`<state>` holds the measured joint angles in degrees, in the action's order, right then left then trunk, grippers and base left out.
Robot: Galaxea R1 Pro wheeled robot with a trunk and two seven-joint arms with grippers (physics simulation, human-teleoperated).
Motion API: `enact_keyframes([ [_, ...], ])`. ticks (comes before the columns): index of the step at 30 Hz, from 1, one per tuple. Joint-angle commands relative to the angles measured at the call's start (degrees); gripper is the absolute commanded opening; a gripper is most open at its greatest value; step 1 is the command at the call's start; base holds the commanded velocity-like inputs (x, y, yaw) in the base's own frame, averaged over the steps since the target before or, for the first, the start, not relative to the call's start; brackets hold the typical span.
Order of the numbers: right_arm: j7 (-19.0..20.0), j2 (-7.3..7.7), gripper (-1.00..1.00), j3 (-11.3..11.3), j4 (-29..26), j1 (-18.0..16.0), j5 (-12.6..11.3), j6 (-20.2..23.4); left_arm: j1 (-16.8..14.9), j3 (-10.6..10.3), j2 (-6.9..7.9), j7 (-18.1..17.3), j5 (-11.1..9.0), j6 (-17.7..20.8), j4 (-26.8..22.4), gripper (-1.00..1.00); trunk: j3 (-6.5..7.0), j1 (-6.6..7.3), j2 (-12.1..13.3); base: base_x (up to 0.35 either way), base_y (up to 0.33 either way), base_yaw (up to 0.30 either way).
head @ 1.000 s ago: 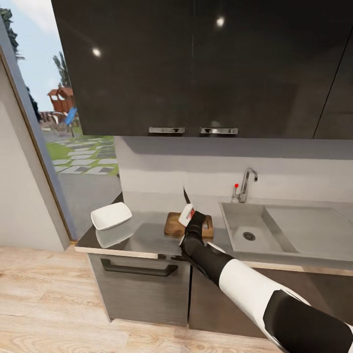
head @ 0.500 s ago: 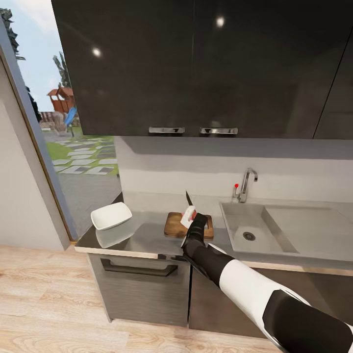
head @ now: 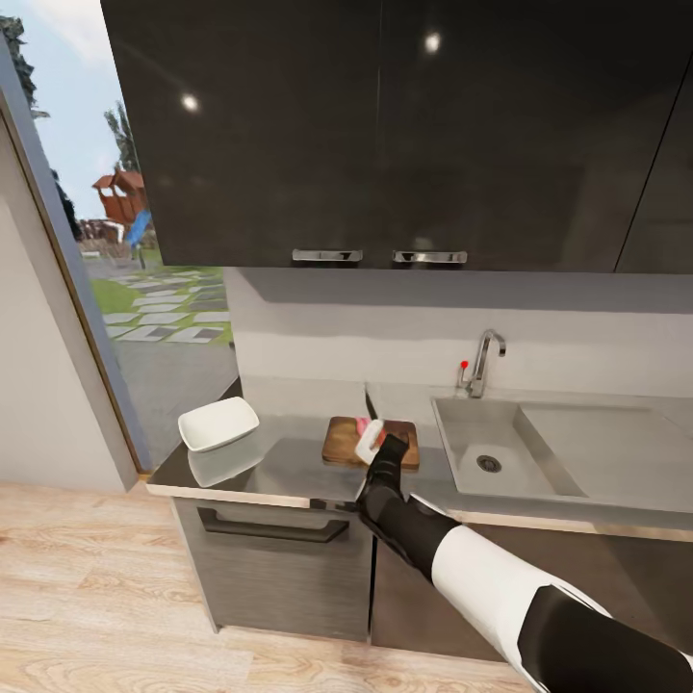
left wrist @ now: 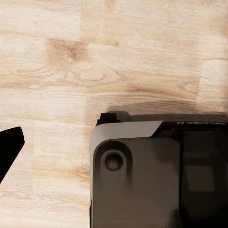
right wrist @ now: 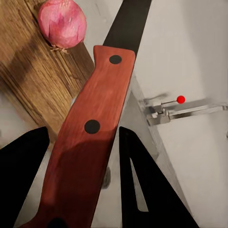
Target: In the kitchen, take the Vidalia onion out of the sink, dice it on the chopping board with the paring knife, put the diced onion into the bowl on the countertop, then place both the paring knife and the chopping board into the sink.
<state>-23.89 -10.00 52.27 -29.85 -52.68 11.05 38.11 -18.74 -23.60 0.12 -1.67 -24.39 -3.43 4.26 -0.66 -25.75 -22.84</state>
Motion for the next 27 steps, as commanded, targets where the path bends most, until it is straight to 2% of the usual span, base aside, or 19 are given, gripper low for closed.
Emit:
enact_keyframes([
  [1, -0.1, 0.0, -1.0, 0.3, 0.0, 0.1, 0.1, 0.4, -0.1, -0.5, -0.03, -0.2, -0.5, -0.3, 0.2, 1.0, -0.07, -0.03, -0.1, 0.0, 0.0, 0.0],
  [27, -0.1, 0.0, -1.0, 0.3, 0.0, 1.6, 0.0, -1.0, -0.1, -0.5, -0.03, -0.2, -0.5, -0.3, 0.2, 1.0, -0.07, -0.03, -0.1, 0.0, 0.0, 0.0],
])
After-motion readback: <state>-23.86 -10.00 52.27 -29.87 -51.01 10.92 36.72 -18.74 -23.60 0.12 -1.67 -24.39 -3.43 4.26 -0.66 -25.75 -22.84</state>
